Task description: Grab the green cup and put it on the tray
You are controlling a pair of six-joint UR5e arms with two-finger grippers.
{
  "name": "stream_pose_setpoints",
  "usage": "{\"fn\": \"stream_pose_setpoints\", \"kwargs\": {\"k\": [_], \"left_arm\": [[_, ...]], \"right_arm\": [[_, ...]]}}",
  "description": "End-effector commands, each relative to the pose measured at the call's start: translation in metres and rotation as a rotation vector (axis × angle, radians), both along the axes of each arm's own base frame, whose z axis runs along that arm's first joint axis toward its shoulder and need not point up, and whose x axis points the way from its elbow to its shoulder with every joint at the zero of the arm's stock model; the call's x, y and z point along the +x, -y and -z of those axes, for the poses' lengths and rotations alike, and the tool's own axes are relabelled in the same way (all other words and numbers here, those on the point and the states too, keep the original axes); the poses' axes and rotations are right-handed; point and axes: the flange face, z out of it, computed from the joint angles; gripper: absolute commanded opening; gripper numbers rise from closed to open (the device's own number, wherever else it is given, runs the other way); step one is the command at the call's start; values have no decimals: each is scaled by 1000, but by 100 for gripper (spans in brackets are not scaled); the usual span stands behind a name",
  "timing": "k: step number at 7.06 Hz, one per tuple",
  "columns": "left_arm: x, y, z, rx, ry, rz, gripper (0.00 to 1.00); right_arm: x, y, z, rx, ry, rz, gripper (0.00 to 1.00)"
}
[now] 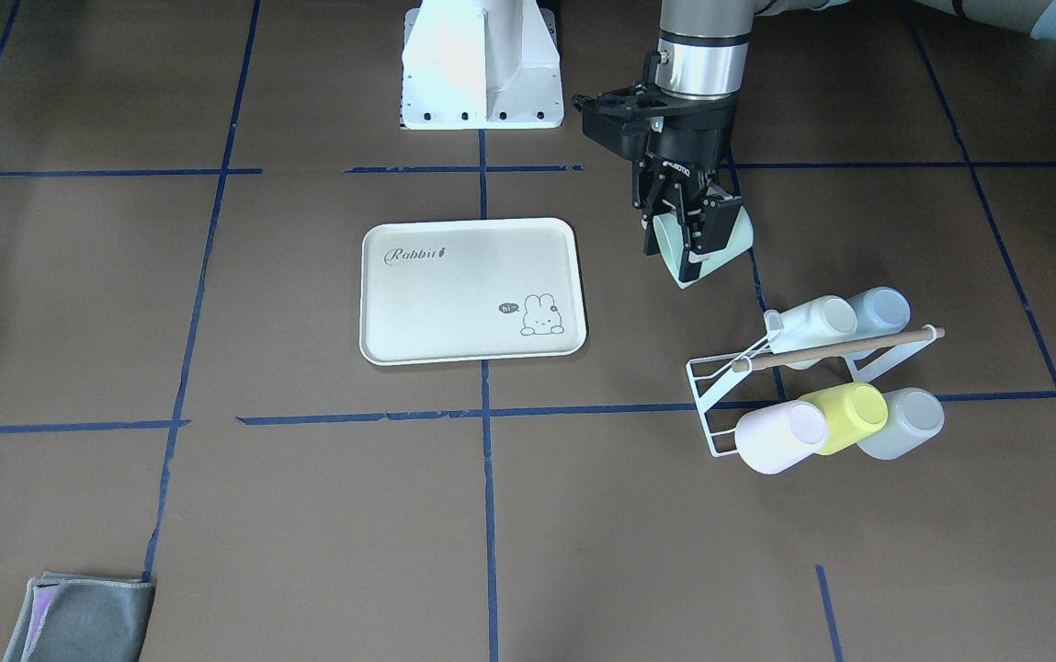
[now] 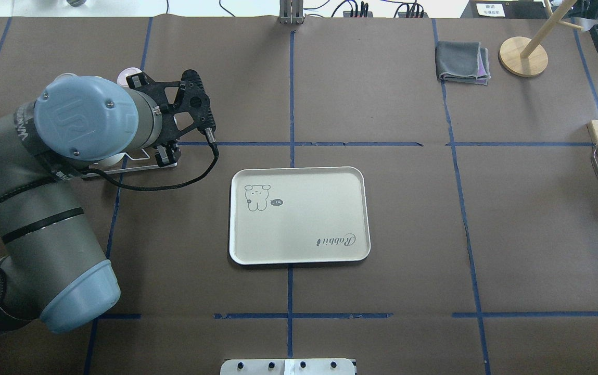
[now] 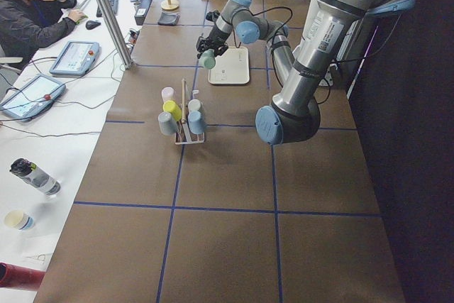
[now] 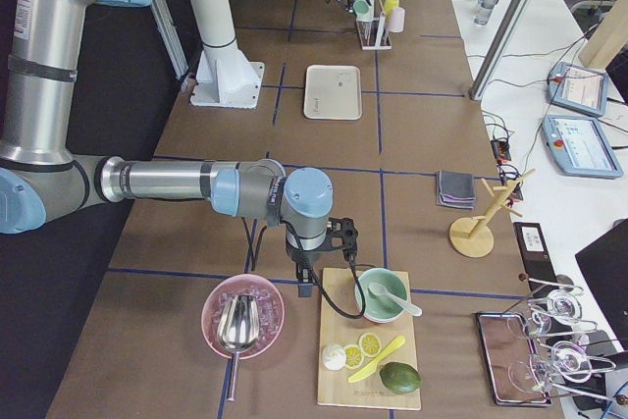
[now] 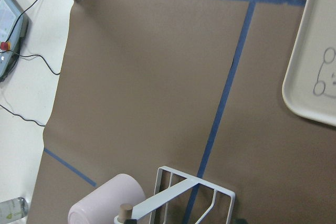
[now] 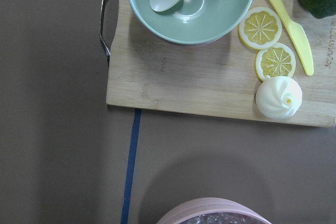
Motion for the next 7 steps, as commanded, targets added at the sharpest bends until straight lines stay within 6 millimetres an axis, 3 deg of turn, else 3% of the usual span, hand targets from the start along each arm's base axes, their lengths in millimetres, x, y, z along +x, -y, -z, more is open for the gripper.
{"fn": "stream_pose_setpoints", "kwargs": {"k": [1, 3, 4, 7], "left_arm": [[5, -10, 11, -33, -243, 54, 69], [6, -19, 24, -87, -454, 101, 69], [14, -25, 19, -118, -562, 110, 69], [38, -9, -4, -129, -912, 127, 69]], "right_arm": [[0, 0, 0, 0, 0, 0, 100], [0, 0, 0, 0, 0, 0, 100], [0, 0, 0, 0, 0, 0, 100], [0, 0, 0, 1, 0, 0, 100]]}}
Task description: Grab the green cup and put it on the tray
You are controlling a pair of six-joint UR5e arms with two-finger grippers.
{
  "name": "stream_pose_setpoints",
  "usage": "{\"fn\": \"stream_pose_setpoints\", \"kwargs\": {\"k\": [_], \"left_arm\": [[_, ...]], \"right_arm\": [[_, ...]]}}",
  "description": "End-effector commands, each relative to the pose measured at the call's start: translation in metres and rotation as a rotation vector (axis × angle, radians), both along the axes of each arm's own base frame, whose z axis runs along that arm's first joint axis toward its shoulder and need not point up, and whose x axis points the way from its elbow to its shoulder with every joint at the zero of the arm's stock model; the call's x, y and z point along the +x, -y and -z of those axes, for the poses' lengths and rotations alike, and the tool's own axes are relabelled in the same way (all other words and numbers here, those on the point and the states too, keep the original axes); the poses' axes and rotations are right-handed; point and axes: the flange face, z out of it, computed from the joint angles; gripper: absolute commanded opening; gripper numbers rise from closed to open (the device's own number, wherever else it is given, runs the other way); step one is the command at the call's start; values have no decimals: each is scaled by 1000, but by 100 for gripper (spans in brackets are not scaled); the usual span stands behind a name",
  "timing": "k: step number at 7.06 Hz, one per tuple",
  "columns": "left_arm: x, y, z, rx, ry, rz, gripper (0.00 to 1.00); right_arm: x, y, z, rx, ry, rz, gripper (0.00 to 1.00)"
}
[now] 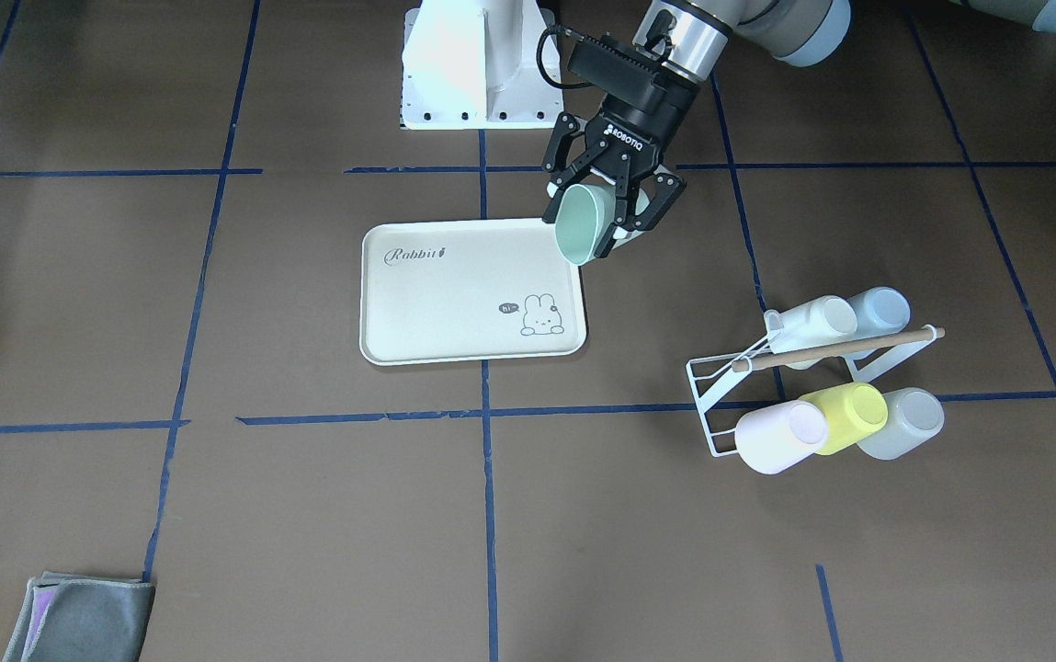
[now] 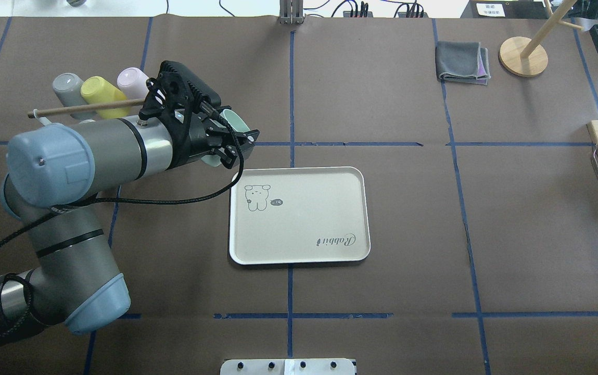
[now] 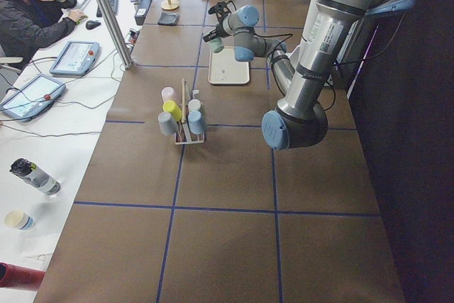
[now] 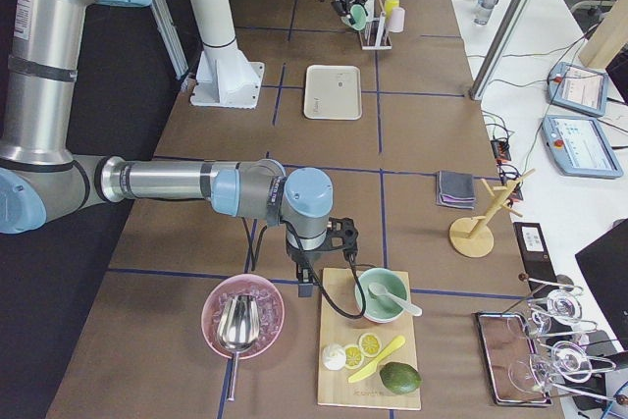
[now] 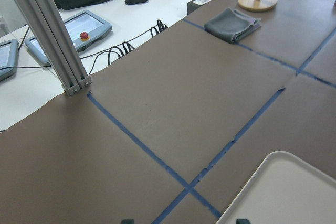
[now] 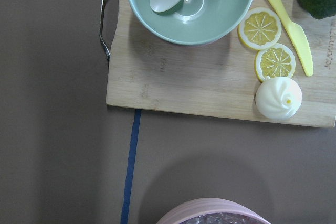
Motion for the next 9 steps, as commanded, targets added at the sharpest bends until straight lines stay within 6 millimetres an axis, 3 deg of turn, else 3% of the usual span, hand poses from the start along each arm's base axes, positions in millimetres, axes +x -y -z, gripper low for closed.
{"fn": "stream_pose_setpoints", "kwargs": {"k": [1, 2, 4, 6, 9], "left_arm": [[17, 9, -18, -7, -226, 102, 68], [41, -14, -20, -3, -299, 138, 68], [71, -36, -16, 0, -406, 216, 66], [112, -34, -29, -8, -461, 276, 65], [157, -40, -63, -33, -377, 266, 63]], "right_arm": [[0, 0, 1, 1, 0, 0, 100], [0, 0, 1, 1, 0, 0, 100], [0, -1, 1, 1, 0, 0, 100], [0, -1, 1, 0, 0, -1, 100], [0, -1, 0, -2, 0, -1, 100]]}}
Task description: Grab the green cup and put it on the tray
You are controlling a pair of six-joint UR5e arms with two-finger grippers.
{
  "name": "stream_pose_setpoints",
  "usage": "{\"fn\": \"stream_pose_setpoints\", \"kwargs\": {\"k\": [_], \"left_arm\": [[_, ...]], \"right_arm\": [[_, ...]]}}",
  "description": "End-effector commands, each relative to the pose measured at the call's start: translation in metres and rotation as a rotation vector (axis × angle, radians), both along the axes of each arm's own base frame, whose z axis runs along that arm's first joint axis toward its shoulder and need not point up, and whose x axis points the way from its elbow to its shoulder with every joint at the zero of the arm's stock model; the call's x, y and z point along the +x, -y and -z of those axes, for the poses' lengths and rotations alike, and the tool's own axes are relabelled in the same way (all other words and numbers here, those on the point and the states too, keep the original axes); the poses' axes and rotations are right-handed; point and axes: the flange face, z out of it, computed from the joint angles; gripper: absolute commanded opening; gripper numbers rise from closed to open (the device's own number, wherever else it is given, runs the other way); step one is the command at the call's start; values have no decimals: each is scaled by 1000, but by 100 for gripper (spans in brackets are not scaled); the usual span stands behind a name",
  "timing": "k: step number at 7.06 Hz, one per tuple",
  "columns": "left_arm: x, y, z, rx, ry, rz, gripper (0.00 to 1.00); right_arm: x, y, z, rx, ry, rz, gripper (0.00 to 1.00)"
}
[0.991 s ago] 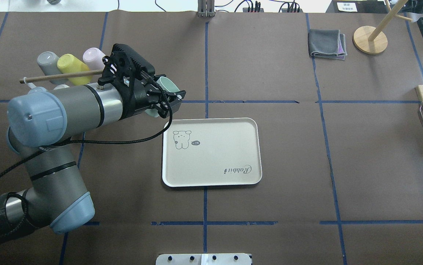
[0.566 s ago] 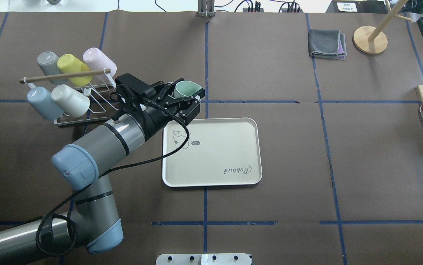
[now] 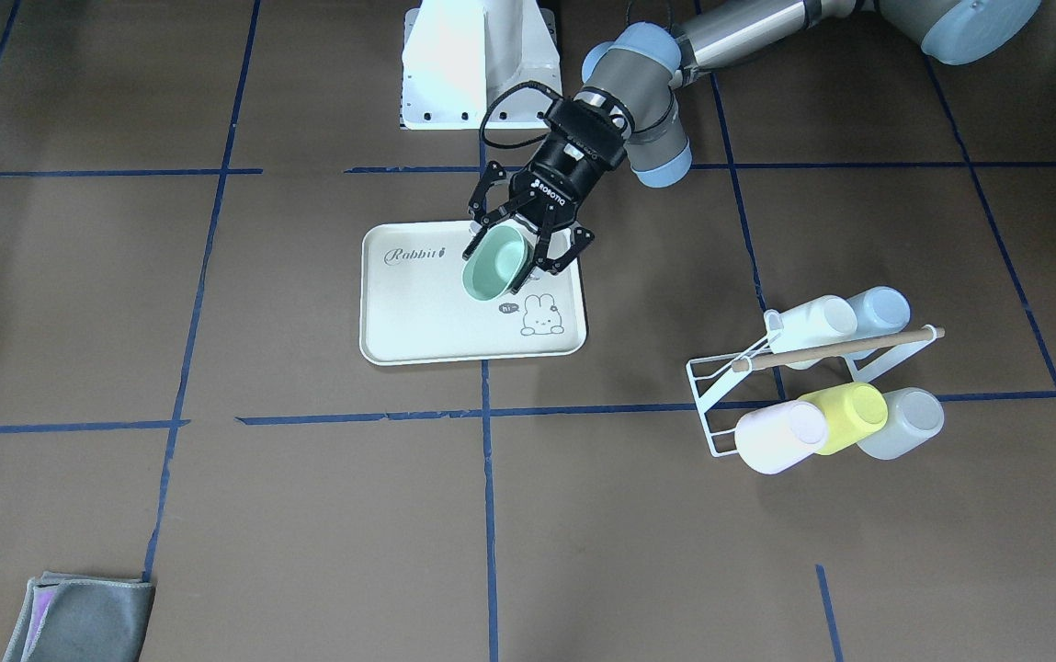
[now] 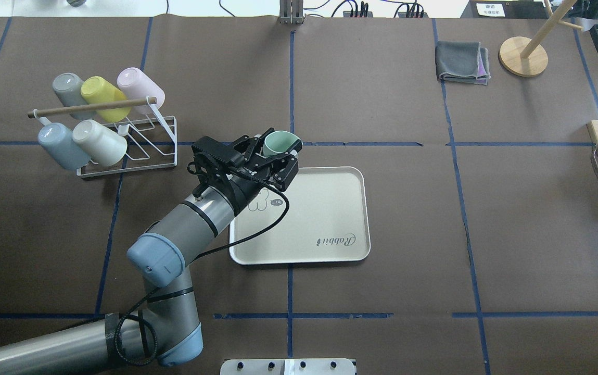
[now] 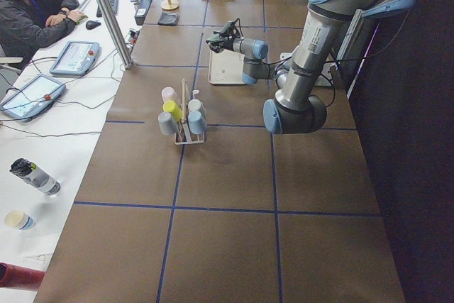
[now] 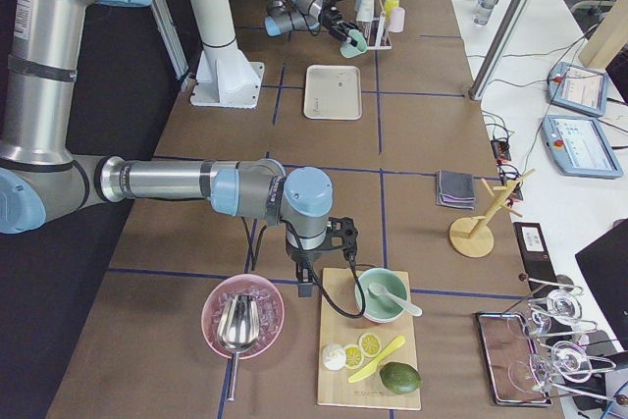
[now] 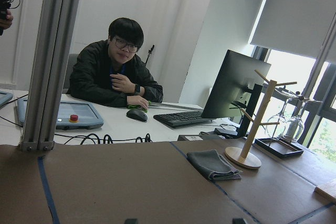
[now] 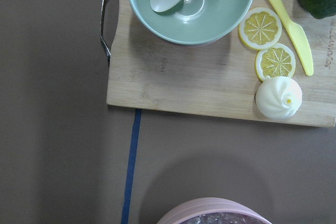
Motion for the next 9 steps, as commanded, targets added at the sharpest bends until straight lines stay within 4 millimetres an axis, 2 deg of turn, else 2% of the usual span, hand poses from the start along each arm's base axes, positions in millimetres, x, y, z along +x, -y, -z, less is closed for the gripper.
{"fn": "stream_pose_setpoints", "kwargs": {"k": [1, 2, 4, 6, 9], "left_arm": [[22, -6, -15, -12, 37, -17, 63], [31, -3, -20, -18, 56, -15, 63], [41, -3, -9, -16, 49, -21, 64], [61, 3, -8, -23, 72, -21, 64], [82, 0, -32, -40, 133, -33, 70]], "right_arm": [[0, 0, -1, -3, 0, 0, 100], [0, 0, -3, -6, 0, 0, 100], [0, -1, -6, -11, 1, 1, 100], [0, -1, -8, -16, 1, 1, 100], [0, 0, -9, -16, -1, 1, 100]]}}
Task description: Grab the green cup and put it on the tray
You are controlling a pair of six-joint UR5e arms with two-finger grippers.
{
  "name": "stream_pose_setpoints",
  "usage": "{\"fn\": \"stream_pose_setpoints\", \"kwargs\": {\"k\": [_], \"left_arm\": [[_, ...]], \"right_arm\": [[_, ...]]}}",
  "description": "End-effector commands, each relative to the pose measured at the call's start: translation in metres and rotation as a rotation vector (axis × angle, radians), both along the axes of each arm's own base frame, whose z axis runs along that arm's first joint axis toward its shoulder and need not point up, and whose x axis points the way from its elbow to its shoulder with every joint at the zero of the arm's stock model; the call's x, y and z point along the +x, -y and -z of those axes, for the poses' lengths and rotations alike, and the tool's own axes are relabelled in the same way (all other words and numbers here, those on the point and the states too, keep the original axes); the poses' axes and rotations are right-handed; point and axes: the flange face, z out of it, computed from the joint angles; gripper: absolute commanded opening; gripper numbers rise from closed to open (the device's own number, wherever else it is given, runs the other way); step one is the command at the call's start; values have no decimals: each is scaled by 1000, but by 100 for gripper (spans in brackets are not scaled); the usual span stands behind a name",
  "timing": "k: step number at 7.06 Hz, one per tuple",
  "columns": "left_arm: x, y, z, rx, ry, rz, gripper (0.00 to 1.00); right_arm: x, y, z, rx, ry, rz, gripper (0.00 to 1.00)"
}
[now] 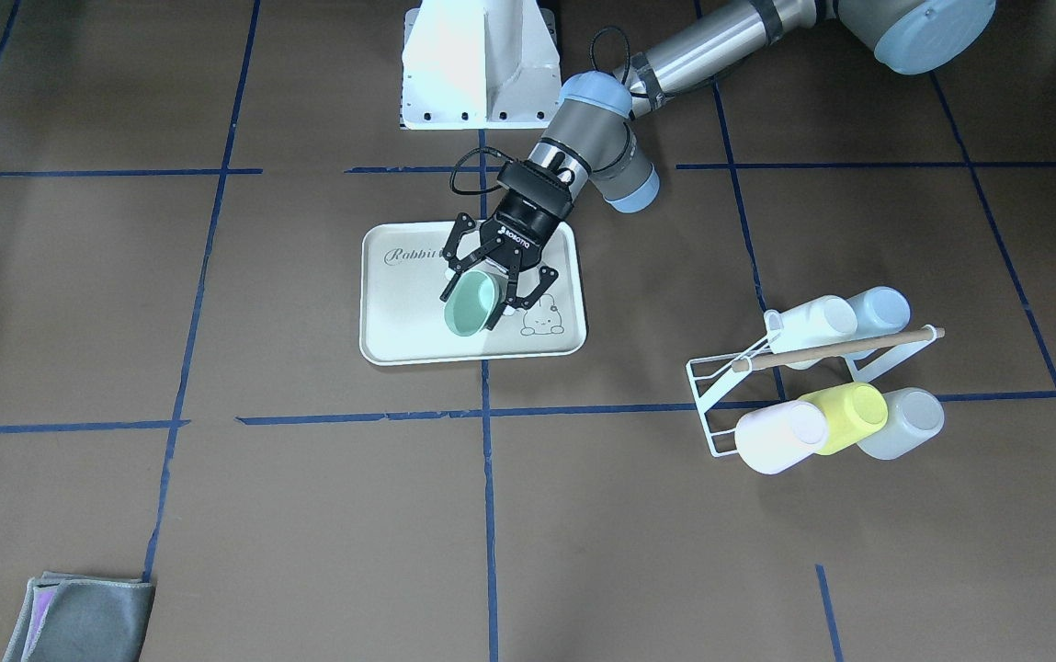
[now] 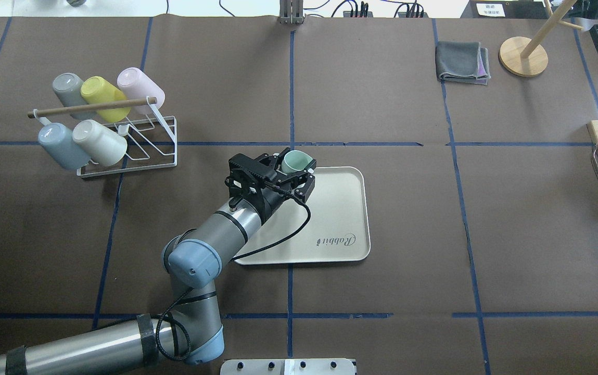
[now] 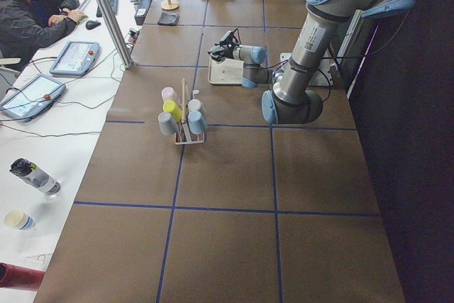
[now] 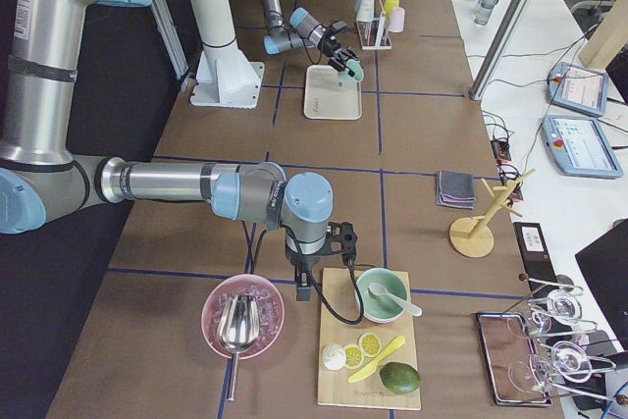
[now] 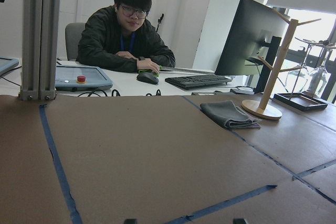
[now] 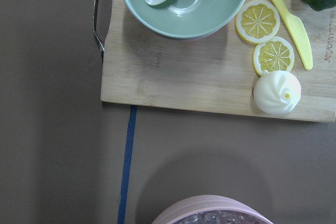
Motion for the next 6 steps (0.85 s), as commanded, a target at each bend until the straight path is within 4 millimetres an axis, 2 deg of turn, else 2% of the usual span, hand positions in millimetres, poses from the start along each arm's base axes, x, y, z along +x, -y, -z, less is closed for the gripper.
{"fn": "stream_pose_setpoints", "kwargs": {"k": [1, 2, 4, 6], "left_arm": [[9, -4, -10, -4, 25, -9, 75], [8, -5, -13, -1, 34, -9, 85], [3, -7, -28, -3, 50, -20, 92], [-24, -17, -44, 25, 67, -34, 99]], "right_arm": [[0, 0, 0, 0, 0, 0, 100], [0, 0, 0, 0, 0, 0, 100], [0, 1, 1, 2, 0, 0, 100], [0, 1, 0, 2, 0, 0, 100]]}}
